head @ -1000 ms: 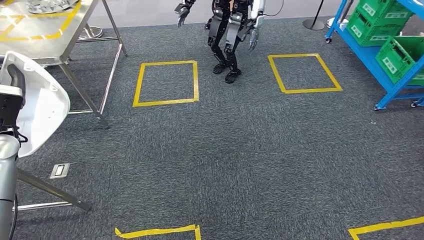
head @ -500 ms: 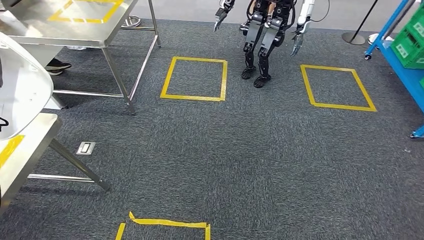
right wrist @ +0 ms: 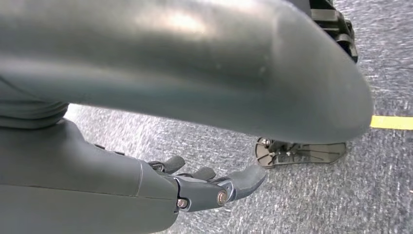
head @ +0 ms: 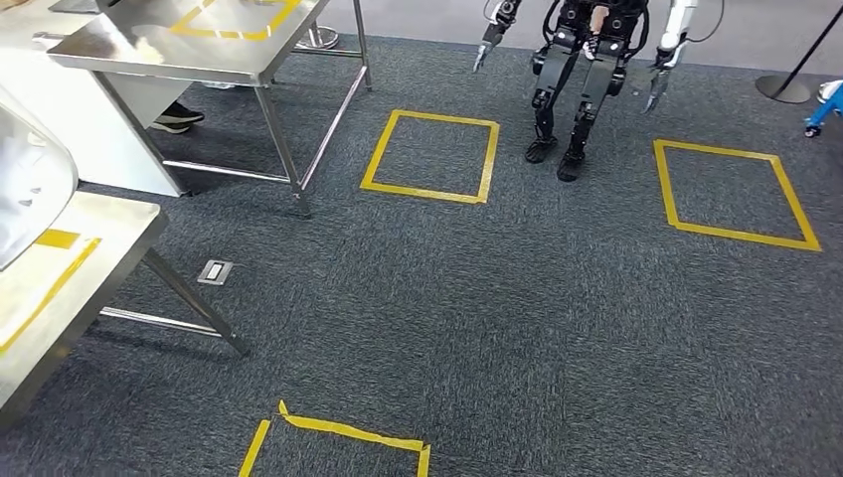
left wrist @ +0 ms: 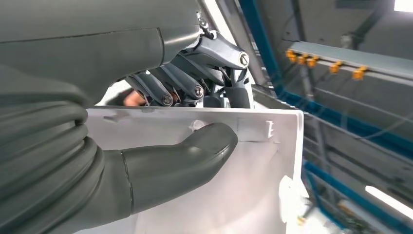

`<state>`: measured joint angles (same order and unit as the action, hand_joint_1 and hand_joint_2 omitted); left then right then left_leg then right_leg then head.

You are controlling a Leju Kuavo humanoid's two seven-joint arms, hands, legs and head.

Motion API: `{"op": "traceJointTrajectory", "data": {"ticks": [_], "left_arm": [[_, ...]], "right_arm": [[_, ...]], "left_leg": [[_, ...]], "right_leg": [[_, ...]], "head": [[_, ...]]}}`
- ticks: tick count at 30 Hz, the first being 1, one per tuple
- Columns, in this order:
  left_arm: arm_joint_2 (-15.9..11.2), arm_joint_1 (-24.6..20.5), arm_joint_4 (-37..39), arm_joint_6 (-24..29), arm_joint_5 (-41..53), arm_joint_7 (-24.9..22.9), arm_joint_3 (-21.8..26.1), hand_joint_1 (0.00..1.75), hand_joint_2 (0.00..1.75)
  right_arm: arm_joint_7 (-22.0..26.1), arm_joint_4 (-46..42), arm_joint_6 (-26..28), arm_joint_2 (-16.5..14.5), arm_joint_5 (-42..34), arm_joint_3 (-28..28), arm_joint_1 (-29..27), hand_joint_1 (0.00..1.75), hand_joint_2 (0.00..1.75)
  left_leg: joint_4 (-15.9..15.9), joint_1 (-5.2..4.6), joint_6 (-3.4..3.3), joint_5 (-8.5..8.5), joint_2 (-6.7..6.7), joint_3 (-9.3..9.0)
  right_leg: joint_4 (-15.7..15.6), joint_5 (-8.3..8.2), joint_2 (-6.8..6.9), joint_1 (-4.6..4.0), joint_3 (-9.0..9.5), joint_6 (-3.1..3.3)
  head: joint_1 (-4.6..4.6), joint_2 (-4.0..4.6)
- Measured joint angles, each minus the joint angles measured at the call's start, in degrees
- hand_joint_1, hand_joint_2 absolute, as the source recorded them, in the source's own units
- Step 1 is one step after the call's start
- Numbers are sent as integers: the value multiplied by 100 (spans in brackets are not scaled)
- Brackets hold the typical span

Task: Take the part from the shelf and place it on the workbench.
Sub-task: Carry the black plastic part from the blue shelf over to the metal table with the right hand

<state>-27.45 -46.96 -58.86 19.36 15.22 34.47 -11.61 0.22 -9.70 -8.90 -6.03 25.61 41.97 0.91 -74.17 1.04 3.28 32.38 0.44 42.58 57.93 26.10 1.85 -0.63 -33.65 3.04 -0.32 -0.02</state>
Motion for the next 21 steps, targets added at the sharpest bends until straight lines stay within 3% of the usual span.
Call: {"op": "traceJointTrajectory", "data": {"ticks": [1, 2, 5, 7, 9, 10, 12, 14, 16, 17, 18, 19, 21], "left_arm": [[-27, 14, 1, -1, -10, -8, -11, 175, 175], [-52, 17, 0, -3, -18, -14, -21, 175, 175], [-110, -10, -6, -20, -56, -19, -40, 175, 175], [-121, -19, -7, -31, -73, -24, -50, 175, 175], [-129, -23, -7, -39, -75, -30, -61, 175, 175], [-135, -26, -7, -43, -75, -32, -67, 175, 175], [-138, -45, -7, -38, -75, -38, -76, 175, 175], [-113, -59, -4, -27, -74, -42, -87, 175, 175], [-86, -55, -1, -19, -73, -42, -110, 175, 175], [-81, -53, 0, -16, -72, -43, -121, 175, 175], [-79, -53, 0, -14, -72, -43, -129, 175, 175], [-78, -55, 0, -11, -71, -43, -133, 175, 175], [-74, -62, 3, -6, -70, -41, -136, 175, 175]], "right_arm": [[0, 0, 0, -1, 2, 0, 0, 0, 0], [-1, 0, 0, -3, 4, 0, 1, 0, 0], [-1, -1, -2, -15, 5, 0, 10, 0, 0], [-1, -2, -3, -18, 1, 0, 12, 0, 0], [1, -2, -3, -20, -4, 0, 18, 0, 0], [2, -2, -2, -20, -6, 0, 24, 0, 0], [4, -2, -2, -20, -8, 0, 31, 0, 0], [4, -2, -2, -20, -9, 0, 27, 0, 0], [4, -1, -2, -20, -9, 0, 21, 0, 0], [4, 0, -2, -20, -10, 0, 18, 0, 0], [5, -1, -2, -20, -10, 0, 16, 0, 0], [5, -1, -2, -20, -10, 0, 16, 0, 0], [8, -2, -1, -20, -10, 0, 18, 0, 0]], "left_leg": [[25, 0, 0, -56, -14, -40], [287, -1, -3, -202, -45, -201], [1420, -26, -47, -578, -320, -847], [1594, -53, -108, -603, -352, -936], [1594, -51, -166, -637, -231, -915], [1601, -40, -198, -655, -176, -905], [1618, -11, -263, -693, -79, -887], [1617, 0, -300, -717, 15, -851], [1603, 0, -305, -734, 134, -808], [1594, 0, -299, -741, 198, -794], [1588, 1, -292, -747, 263, -787], [1584, 4, -281, -753, 323, -786], [1580, 7, -236, -771, 438, -773]], "right_leg": [[4, 3, 62, -4, -3, 1], [10, 7, 122, -5, -2, -2], [53, 40, 274, -30, 7, -42], [66, 54, 343, -50, 10, -80], [67, 57, 432, -52, 21, -122], [91, 77, 410, -42, 21, -158], [375, 276, 171, -16, -95, -234], [1106, 663, -103, 13, -441, -282], [1767, 890, -164, 23, -775, -290], [1804, 838, -173, 28, -802, -284], [1593, 680, -190, 32, -700, -270], [1190, 463, -246, 38, -499, -251], [383, 155, -459, 44, -103, -218]], "head": [[0, -1], [0, -1], [2, 0], [7, 0], [11, -1], [13, -1], [22, -1], [37, 0], [45, 0], [47, 0], [49, -1], [51, -1], [50, 0]]}}
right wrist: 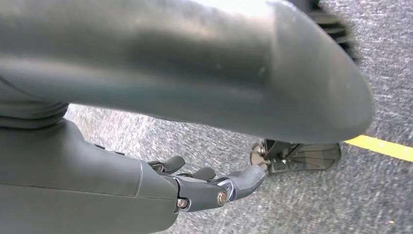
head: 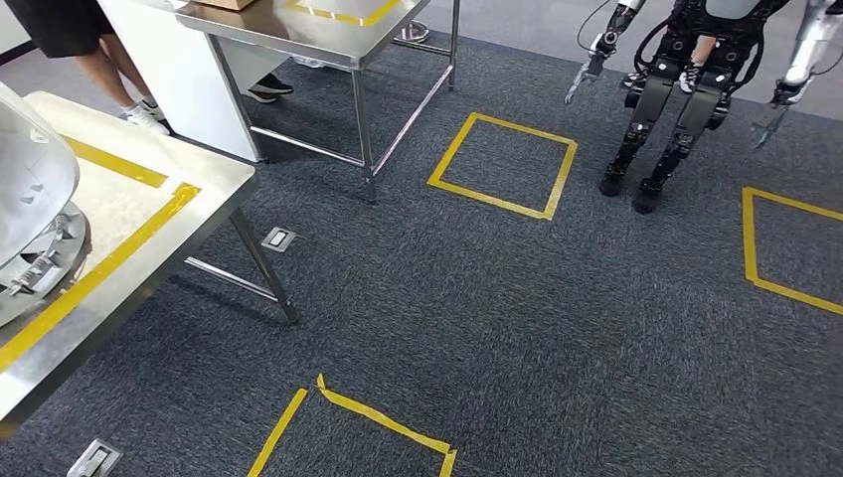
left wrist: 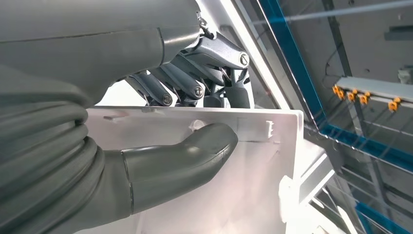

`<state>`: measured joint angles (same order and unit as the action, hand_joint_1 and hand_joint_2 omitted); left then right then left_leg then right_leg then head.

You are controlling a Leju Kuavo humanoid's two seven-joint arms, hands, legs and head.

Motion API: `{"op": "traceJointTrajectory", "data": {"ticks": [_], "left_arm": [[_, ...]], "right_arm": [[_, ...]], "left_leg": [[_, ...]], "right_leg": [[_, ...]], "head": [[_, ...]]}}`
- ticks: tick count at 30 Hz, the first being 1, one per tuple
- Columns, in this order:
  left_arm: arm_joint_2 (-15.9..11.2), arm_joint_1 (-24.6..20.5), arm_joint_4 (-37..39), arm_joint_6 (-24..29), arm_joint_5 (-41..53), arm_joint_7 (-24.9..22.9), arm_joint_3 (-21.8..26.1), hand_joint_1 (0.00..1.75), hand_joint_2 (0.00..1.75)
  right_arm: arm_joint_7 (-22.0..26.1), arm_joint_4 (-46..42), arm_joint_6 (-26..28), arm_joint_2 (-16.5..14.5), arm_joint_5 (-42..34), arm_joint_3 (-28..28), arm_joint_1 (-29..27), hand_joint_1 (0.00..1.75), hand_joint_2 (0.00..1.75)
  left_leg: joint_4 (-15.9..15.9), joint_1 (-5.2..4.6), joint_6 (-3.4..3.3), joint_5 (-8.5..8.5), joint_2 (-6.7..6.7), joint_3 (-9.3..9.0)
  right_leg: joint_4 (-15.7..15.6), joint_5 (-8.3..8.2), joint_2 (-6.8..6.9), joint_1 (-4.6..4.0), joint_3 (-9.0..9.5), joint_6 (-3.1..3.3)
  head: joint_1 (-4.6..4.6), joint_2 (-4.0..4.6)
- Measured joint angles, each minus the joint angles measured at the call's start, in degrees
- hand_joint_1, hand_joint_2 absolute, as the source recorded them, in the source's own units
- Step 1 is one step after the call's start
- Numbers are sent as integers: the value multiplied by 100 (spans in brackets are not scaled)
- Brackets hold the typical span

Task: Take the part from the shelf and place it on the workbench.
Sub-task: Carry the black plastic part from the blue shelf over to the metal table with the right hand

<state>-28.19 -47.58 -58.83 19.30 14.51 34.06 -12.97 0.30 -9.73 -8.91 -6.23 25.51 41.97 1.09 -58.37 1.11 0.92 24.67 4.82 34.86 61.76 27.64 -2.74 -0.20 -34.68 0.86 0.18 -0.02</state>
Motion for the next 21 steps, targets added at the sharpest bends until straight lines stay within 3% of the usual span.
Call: {"op": "traceJointTrajectory", "data": {"ticks": [2, 4, 6, 8, 10, 11, 12, 14, 16, 17, 19, 21], "left_arm": [[10, -8, 18, 8, 0, 12, -5, 175, 175], [15, -18, 54, 30, 0, 34, -18, 175, 175], [18, -46, 98, 69, 1, 43, -32, 175, 175], [42, -74, 142, 102, 6, 33, -52, 175, 175], [77, -68, 189, 115, 12, 14, -75, 175, 175], [88, -58, 213, 117, 14, 7, -86, 175, 175], [94, -53, 231, 117, 14, 2, -94, 175, 175], [96, -61, 247, 120, 15, 1, -105, 175, 175], [101, -74, 250, 123, 16, 1, -117, 175, 175], [104, -76, 253, 125, 16, -1, -122, 175, 175], [105, -75, 260, 128, 16, -2, -129, 175, 175], [107, -84, 264, 130, 17, -1, -131, 175, 175]], "right_arm": [[-3, 0, 5, 0, -1, -1, 8, 0, 0], [-14, 0, 21, -1, -2, -1, 18, 0, 0], [-30, 0, 48, -4, -1, 0, 20, 0, 0], [-61, 0, 84, -13, 0, 0, 19, 0, 0], [-95, 0, 113, -25, 0, 0, 19, 0, 0], [-104, 0, 121, -31, 0, 0, 20, 0, 0], [-107, 0, 123, -38, 0, 0, 21, 0, 0], [-106, 0, 123, -53, 0, 0, 25, 0, 0], [-105, 0, 126, -62, 0, 0, 34, 0, 0], [-105, 0, 127, -63, 0, 0, 38, 0, 0], [-105, 0, 130, -63, 0, 0, 49, 0, 0], [-105, 0, 130, -63, 0, 0, 59, 0, 0]], "left_leg": [[16, 12, 77, -32, 106, 29], [46, 31, 150, -64, 167, 59], [-118, 27, 185, 55, -51, 156], [-770, 17, 215, 420, -353, 446], [-1498, 16, 254, 719, -437, 758], [-1606, 16, 262, 721, -447, 789], [-1462, 15, 263, 615, -466, 691], [-662, 0, 238, 289, -638, 237], [-55, -36, 149, 122, -797, -92], [27, -54, 97, 125, -812, -125], [24, -51, 15, 94, -681, -105], [37, -25, -51, 60, -574, -90]], "right_leg": [[-294, -65, -81, -20, 128, 27], [-334, -107, 45, -35, 136, 89], [-401, -156, 164, -28, 155, 166], [-428, -173, 289, -31, 153, 206], [-421, -170, 419, -39, 136, 215], [-417, -168, 483, -42, 132, 217], [-412, -164, 545, -44, 131, 215], [-388, -144, 663, -51, 139, 194], [-353, -112, 761, -78, 143, 148], [-344, -101, 810, -90, 144, 123], [-337, -86, 889, -92, 146, 69], [-169, 39, 720, -67, 86, -7]], "head": [[0, 0], [2, -1], [-20, -1], [-49, 0], [-57, 0], [-57, -1], [-57, -1], [-57, -1], [-52, -1], [-50, -1], [-49, -1], [-44, -1]]}}
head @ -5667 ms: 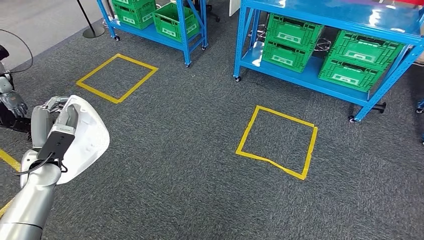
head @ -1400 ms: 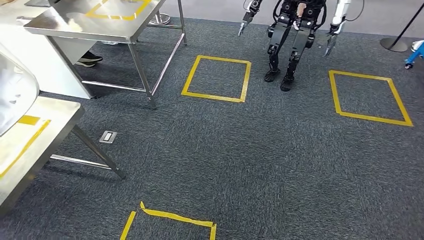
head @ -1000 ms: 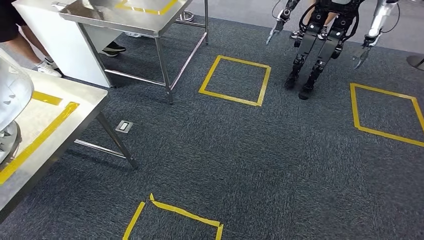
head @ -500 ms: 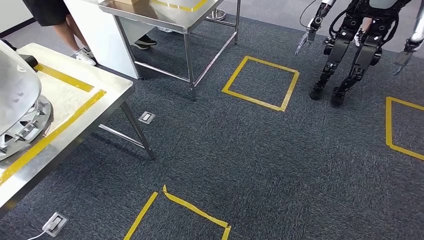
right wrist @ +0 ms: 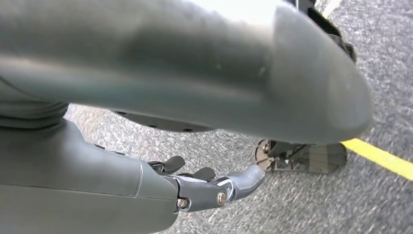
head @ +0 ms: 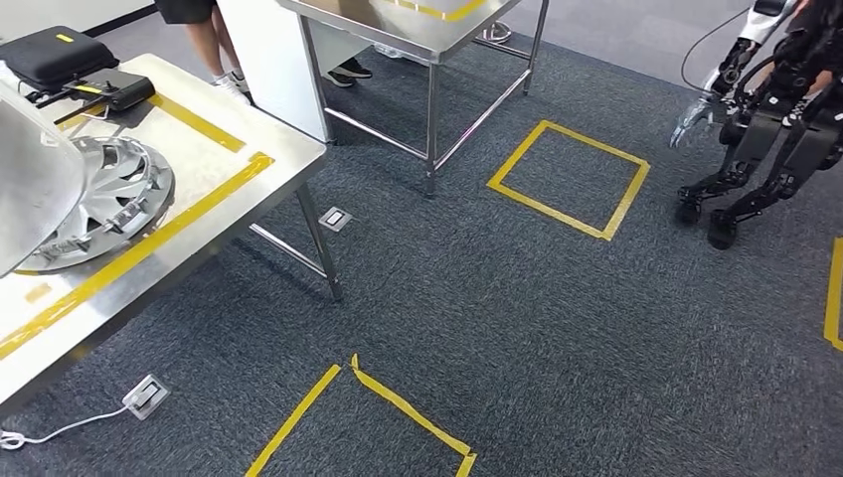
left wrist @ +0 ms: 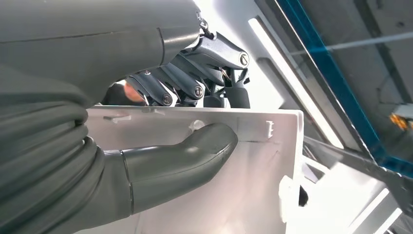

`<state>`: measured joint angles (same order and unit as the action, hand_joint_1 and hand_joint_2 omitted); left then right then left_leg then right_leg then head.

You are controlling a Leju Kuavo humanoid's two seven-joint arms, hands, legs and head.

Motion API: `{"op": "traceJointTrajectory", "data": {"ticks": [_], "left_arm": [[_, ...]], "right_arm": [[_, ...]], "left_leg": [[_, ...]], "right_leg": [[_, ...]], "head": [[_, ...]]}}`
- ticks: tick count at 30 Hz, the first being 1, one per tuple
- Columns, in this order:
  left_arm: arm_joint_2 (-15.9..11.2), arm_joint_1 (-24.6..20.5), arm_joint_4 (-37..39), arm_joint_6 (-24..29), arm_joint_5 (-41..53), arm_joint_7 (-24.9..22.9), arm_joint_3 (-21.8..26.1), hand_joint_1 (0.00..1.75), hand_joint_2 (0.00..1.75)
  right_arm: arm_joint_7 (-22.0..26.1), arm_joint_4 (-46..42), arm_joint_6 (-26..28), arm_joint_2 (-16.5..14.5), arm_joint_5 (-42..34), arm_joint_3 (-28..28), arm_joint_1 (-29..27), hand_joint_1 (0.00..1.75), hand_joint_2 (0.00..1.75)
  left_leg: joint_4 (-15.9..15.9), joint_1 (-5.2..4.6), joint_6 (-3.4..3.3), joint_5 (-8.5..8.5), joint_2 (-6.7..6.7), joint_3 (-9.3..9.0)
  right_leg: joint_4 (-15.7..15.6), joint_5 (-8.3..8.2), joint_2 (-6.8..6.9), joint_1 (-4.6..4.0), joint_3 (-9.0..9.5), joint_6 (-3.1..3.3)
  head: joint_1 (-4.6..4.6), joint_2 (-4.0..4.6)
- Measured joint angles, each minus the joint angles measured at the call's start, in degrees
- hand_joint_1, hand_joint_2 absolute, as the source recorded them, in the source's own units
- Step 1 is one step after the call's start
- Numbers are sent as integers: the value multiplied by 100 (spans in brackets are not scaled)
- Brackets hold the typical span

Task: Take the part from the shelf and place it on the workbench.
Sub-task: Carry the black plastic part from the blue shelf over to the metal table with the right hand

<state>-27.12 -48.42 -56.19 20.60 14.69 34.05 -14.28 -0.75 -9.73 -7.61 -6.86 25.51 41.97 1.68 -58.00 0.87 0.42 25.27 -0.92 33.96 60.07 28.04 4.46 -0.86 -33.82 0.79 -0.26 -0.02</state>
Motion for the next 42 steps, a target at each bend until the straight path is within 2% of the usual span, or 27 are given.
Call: {"op": "traceJointTrajectory", "data": {"ticks": [2, 4, 5, 6, 7, 9, 11, 13, 14, 16, 18, 20, 21, 22, 23, 25, 26, 28, 29, 31, 33, 34, 35, 36, 37, 40, 42], "left_arm": [[30, -10, 2, 1, 0, 0, -4, 175, 175], [73, -4, 6, 0, 0, 0, -10, 175, 175], [88, 1, 8, -1, 0, -1, -13, 175, 175], [99, 4, 8, -2, 0, -5, -14, 175, 175], [107, 5, 5, -3, 2, -14, -14, 175, 175], [125, 3, -6, -3, 22, -39, -14, 175, 175], [145, 4, -15, -3, 53, -71, -12, 175, 175], [149, 9, -20, -3, 85, -98, -5, 175, 175], [143, 13, -23, -3, 106, -115, 2, 175, 175], [133, 4, -28, -3, 147, -165, 21, 175, 175], [154, 3, -28, -3, 186, -219, 43, 175, 175], [184, 28, -22, -1, 229, -257, 56, 175, 175], [194, 39, -20, 1, 253, -270, 66, 175, 175], [200, 44, -20, 2, 275, -279, 87, 175, 175], [204, 44, -25, 4, 295, -284, 116, 175, 175], [211, 48, -44, 8, 329, -284, 181, 175, 175], [216, 57, -56, 11, 346, -284, 212, 175, 175], [224, 93, -74, 20, 380, -284, 264, 175, 175], [227, 111, -80, 26, 396, -284, 284, 175, 175], [248, 127, -93, 36, 431, -288, 301, 175, 175], [309, 134, -104, 44, 466, -294, 301, 175, 175], [344, 144, -104, 45, 481, -297, 300, 175, 175], [369, 158, -104, 47, 493, -299, 300, 175, 175], [383, 170, -103, 49, 502, -301, 300, 175, 175], [391, 177, -104, 50, 508, -302, 300, 175, 175], [410, 175, -110, 56, 511, -302, 300, 175, 175], [421, 174, -114, 57, 511, -303, 300, 175, 175]], "right_arm": [[0, 0, 0, 0, -4, 0, 1, 0, 0], [-1, 0, 3, 0, -20, 1, -4, 0, 0], [-1, 0, 5, 0, -28, 1, -5, 0, 0], [1, 0, 9, 0, -33, 2, -6, 0, 0], [3, 0, 13, 0, -34, 3, -5, 0, 0], [5, 0, 22, -1, -34, 8, -4, 0, 0], [2, 0, 36, -7, -33, 19, 2, 0, 0], [-3, 0, 56, -16, -33, 32, 12, 0, 0], [-6, 0, 66, -22, -33, 38, 17, 0, 0], [-18, 0, 83, -39, -34, 46, 21, 0, 0], [-34, 0, 100, -61, -35, 62, 17, 0, 0], [-43, 0, 112, -76, -34, 81, 12, 0, 0], [-42, 0, 113, -80, -34, 88, 13, 0, 0], [-33, 0, 112, -85, -33, 92, 16, 0, 0], [-18, 0, 108, -92, -28, 95, 19, 0, 0], [8, 0, 97, -103, -15, 96, 23, 0, 0], [14, 0, 93, -105, -7, 96, 24, 0, 0], [11, 0, 92, -107, 3, 97, 26, 0, 0], [10, -1, 93, -107, 4, 98, 29, 0, 0], [9, -2, 96, -107, 2, 102, 31, 0, 0], [7, -2, 102, -107, 0, 113, 28, 0, 0], [6, -2, 106, -107, 0, 119, 26, 0, 0], [5, -2, 109, -107, 0, 123, 25, 0, 0], [5, -2, 111, -107, 0, 127, 24, 0, 0], [6, -2, 111, -107, 0, 129, 24, 0, 0], [7, -2, 111, -107, 0, 132, 27, 0, 0], [6, -2, 111, -107, 0, 133, 29, 0, 0]], "left_leg": [[7, 19, -44, -25, 102, 18], [-4, 22, -56, -35, 222, 48], [-14, 24, -54, -38, 290, 59], [-23, 27, -48, -40, 353, 65], [-33, 32, -39, -41, 418, 67], [-51, 42, 4, -43, 538, 79], [-50, 49, 79, -59, 649, 112], [-8, 64, 172, -99, 759, 139], [-8, 71, 208, -99, 752, 156], [-253, 54, 251, 67, 521, 288], [-957, 35, 267, 443, 224, 597], [-1581, 36, 281, 667, 139, 861], [-1595, 37, 281, 622, 123, 844], [-1369, 36, 278, 482, 94, 704], [-954, 33, 270, 297, 21, 461], [-232, -3, 213, 87, -154, 55], [-59, -20, 174, 59, -197, -35], [-24, -30, 96, 53, -113, -29], [-20, -18, 63, 37, -61, -21], [-5, 12, -5, 1, 37, -7], [-6, 25, -44, -24, 138, 24], [-12, 25, -51, -32, 196, 45], [-20, 25, -51, -38, 257, 64], [-30, 25, -47, -42, 318, 77], [-38, 27, -40, -46, 376, 83], [-59, 31, 13, -59, 543, 98], [-47, 35, 88, -83, 638, 123]], "right_leg": [[623, 342, -302, 37, -281, -65], [1396, 646, -412, 62, -669, -91], [1557, 649, -421, 72, -764, -94], [1489, 541, -431, 82, -745, -91], [1190, 343, -462, 94, -612, -83], [362, -32, -681, 118, -220, -70], [-77, -159, -823, 119, -24, -61], [-122, -172, -730, 96, -18, -12], [-152, -194, -669, 96, -10, 30], [-219, -240, -544, 106, 7, 110], [-237, -247, -423, 91, 9, 152], [-234, -240, -287, 70, 4, 166], [-231, -238, -222, 65, 3, 166], [-225, -234, -160, 62, 4, 162], [-213, -225, -104, 59, 9, 152], [-181, -197, -10, 33, 14, 108], [-169, -186, 31, 21, 17, 82], [-165, -177, 123, 11, 27, 29], [-149, -162, 121, 20, 30, -6], [93, 14, -77, 43, -61, -80], [789, 392, -342, 72, -382, -131], [1195, 562, -395, 79, -582, -144], [1478, 644, -413, 83, -728, -149], [1559, 616, -420, 86, -777, -147], [1380, 473, -434, 89, -694, -137], [200, -47, -650, 102, -116, -87], [-122, -121, -723, 91, 31, -57]], "head": [[13, 0], [21, 1], [23, 1], [25, 1], [26, 1], [28, 0], [29, 0], [31, 0], [29, 0], [4, 0], [-20, 0], [-22, 0], [-21, 0], [-21, 0], [-22, 1], [-20, 1], [-17, 1], [-10, 0], [-10, 0], [-4, 0], [8, 0], [12, 0], [14, 0], [15, 0], [16, 0], [22, 0], [22, 0]]}}
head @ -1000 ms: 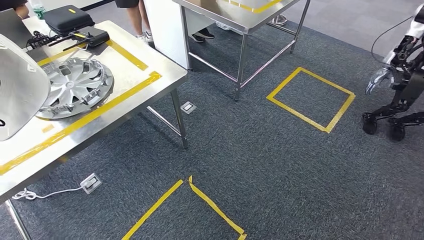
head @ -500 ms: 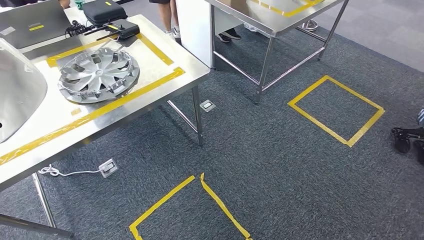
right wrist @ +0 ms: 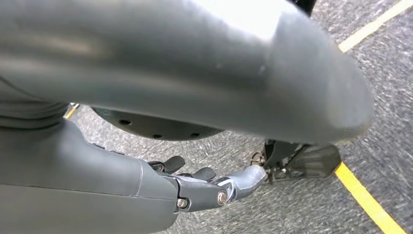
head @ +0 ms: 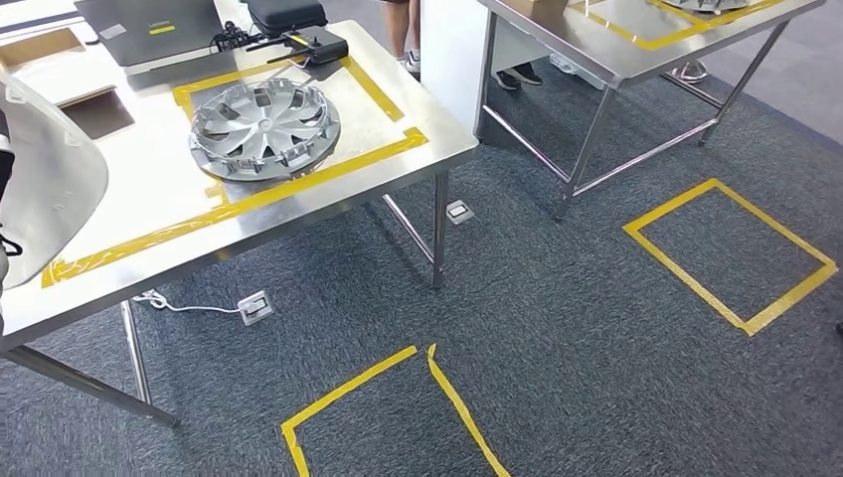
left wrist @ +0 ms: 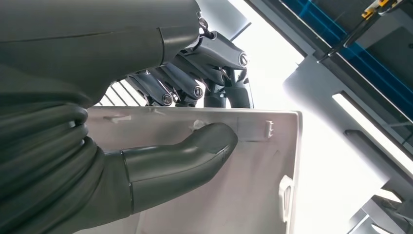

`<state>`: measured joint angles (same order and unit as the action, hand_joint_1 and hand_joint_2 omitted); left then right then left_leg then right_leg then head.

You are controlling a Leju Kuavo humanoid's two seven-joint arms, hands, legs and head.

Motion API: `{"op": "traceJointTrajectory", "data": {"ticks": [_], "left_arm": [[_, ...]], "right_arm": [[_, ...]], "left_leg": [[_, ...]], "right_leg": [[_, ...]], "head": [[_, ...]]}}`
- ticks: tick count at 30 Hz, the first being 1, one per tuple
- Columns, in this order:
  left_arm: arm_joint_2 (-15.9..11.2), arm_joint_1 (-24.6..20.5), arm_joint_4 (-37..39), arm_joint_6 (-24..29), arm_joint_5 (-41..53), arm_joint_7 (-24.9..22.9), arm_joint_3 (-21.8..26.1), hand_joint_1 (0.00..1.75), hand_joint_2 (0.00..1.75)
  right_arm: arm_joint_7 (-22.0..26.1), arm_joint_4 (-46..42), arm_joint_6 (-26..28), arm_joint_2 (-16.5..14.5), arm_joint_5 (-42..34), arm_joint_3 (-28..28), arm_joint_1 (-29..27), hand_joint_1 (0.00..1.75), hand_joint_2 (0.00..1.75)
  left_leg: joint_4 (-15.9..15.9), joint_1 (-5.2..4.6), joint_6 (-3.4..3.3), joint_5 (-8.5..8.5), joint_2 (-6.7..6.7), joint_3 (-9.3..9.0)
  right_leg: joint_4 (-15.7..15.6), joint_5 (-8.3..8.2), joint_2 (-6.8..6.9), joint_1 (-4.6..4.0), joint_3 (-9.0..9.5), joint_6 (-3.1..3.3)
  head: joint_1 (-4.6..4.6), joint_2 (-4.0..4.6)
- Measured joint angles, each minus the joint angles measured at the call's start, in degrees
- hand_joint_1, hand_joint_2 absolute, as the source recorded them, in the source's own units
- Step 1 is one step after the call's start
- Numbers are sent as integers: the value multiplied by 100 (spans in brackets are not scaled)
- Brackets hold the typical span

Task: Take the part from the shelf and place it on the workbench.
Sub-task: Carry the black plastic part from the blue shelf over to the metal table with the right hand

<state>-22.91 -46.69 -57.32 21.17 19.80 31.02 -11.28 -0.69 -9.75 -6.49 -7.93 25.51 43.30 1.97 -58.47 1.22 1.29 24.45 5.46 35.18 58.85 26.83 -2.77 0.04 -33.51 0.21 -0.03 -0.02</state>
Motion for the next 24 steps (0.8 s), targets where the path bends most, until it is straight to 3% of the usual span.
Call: {"op": "traceJointTrajectory", "data": {"ticks": [2, 4, 7, 9, 10, 12, 14, 15, 17, 18, 20, 22, 23, 24], "left_arm": [[-7, 7, -2, 1, 0, -1, 3, 175, 175], [-29, 2, -6, 3, 0, 1, 16, 175, 175], [-26, -9, -2, 7, 1, -2, 28, 175, 175], [-2, 3, 22, 7, 30, -11, 28, 175, 175], [15, -3, 39, 7, 63, -14, 28, 175, 175], [51, -53, 74, 7, 148, 1, 28, 175, 175], [101, -125, 106, 4, 208, 24, 28, 175, 175], [128, -149, 124, 1, 225, 32, 28, 175, 175], [171, -171, 165, -13, 240, 40, 28, 175, 175], [187, -182, 185, -20, 242, 42, 28, 175, 175], [223, -224, 225, -25, 242, 38, 28, 175, 175], [264, -249, 266, -21, 238, 39, 29, 175, 175], [280, -249, 288, -20, 231, 43, 29, 175, 175], [290, -247, 312, -22, 222, 48, 30, 175, 175]], "right_arm": [[-1, 0, 1, -2, -1, 0, 5, 0, 0], [0, -1, 1, -3, -2, 0, 6, 0, 0], [-2, -2, 1, -11, -4, 1, -5, 0, 0], [-4, -2, 2, -13, -13, 2, -10, 0, 0], [-5, -2, 2, -14, -17, 2, -9, 0, 0], [-5, -2, 2, -16, -22, 3, 0, 0, 0], [-5, -2, 2, -19, -30, 6, 7, 0, 0], [-5, -2, 2, -19, -34, 10, 8, 0, 0], [-2, -2, 4, -20, -42, 19, 9, 0, 0], [2, -2, 9, -20, -52, 27, 10, 0, 0], [10, -2, 22, -20, -80, 52, 8, 0, 0], [11, -2, 28, -20, -99, 90, 0, 0, 0], [7, -2, 28, -20, -101, 105, -4, 0, 0], [3, -2, 27, -20, -103, 116, -7, 0, 0]], "left_leg": [[39, 14, 84, -33, 84, 19], [-105, 4, 138, 74, -63, 109], [-1106, -14, 179, 600, -448, 561], [-1572, -11, 194, 733, -509, 752], [-1482, -12, 194, 644, -526, 684], [-739, -14, 181, 314, -655, 263], [-111, -43, 111, 141, -798, -85], [3, -57, 66, 133, -822, -139], [5, -67, -23, 116, -720, -121], [8, -60, -56, 102, -685, -112], [21, -34, -120, 74, -628, -96], [19, -23, -152, 63, -572, -69], [13, -23, -155, 60, -543, -57], [7, -24, -156, 60, -515, -48]], "right_leg": [[-34, -37, 111, -7, 7, 64], [-106, -86, 221, 7, 26, 149], [-137, -108, 380, -4, 21, 203], [-128, -103, 490, -15, 9, 208], [-123, -100, 545, -16, 8, 204], [-101, -83, 650, -22, 16, 179], [-68, -54, 737, -51, 17, 128], [-58, -44, 775, -67, 17, 101], [-51, -37, 843, -73, 16, 49], [-21, -13, 801, -59, 9, 13], [311, 205, 560, -25, -138, -66], [1082, 586, 344, 0, -511, -122], [1452, 719, 320, 3, -700, -133], [1660, 751, 316, 4, -813, -134]], "head": [[2, 0], [-23, 1], [-70, 1], [-70, 0], [-70, 0], [-70, 0], [-64, 0], [-56, 0], [-44, 0], [-40, 0], [-26, 0], [-8, 0], [-1, 0], [1, 1]]}}
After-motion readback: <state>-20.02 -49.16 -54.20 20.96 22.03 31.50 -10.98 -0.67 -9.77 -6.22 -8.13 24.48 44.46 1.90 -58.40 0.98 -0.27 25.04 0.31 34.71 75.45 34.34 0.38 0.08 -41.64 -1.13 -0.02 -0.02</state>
